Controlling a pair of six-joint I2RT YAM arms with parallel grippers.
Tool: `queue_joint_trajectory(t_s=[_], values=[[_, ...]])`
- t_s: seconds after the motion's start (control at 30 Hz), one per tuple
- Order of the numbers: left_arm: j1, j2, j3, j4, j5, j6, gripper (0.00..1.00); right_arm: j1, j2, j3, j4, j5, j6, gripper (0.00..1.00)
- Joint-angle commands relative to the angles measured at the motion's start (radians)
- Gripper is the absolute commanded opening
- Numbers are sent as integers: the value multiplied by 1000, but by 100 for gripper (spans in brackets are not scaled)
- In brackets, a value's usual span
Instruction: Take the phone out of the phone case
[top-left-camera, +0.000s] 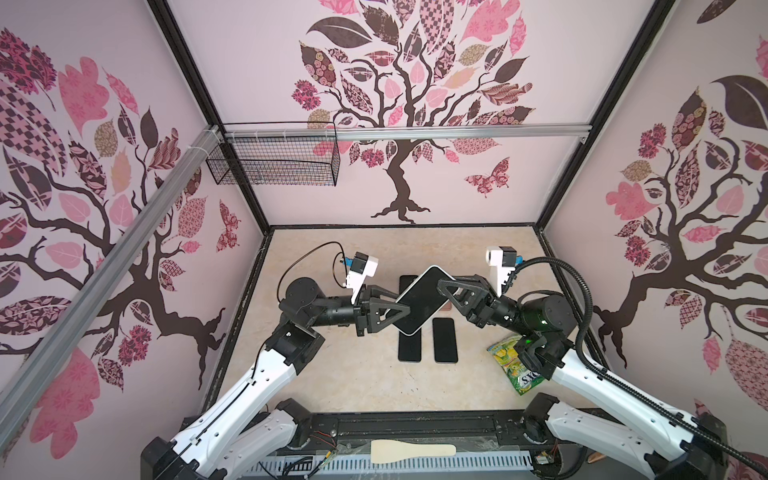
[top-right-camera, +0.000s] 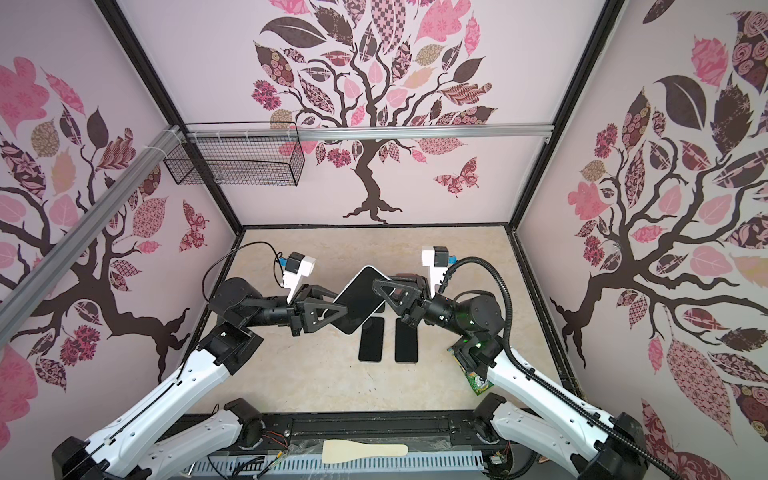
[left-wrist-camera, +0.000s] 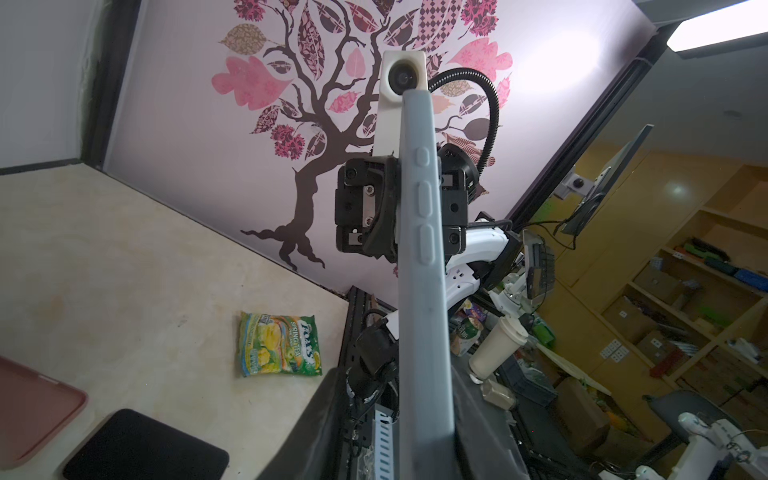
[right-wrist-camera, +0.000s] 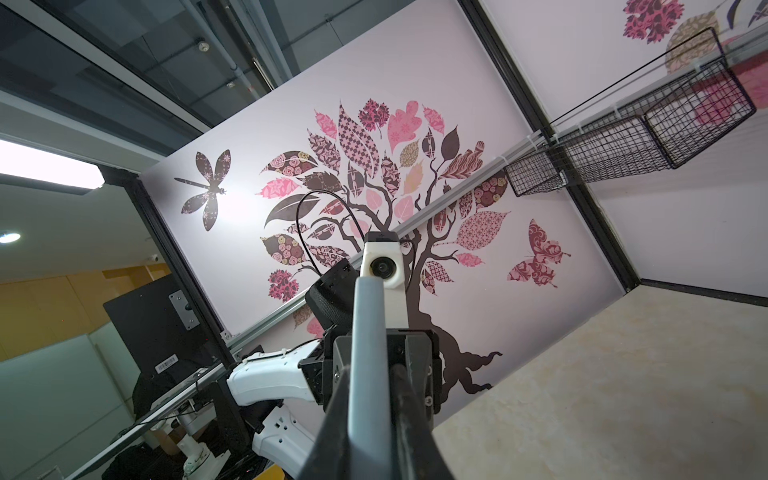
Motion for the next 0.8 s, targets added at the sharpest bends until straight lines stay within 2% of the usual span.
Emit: queue_joint_trajectory(t_s=[0.0,0.67,0.77], values=[[-6,-3,-25,46,-14,-8,34,3,-47,2,109,59,21,0],[-15,16,-18,43,0,-5,22,4,-127,-75,105,197,17,0],[-20,27,-13,43,3,-1,16,4,-120,-74,114,190,23,0]])
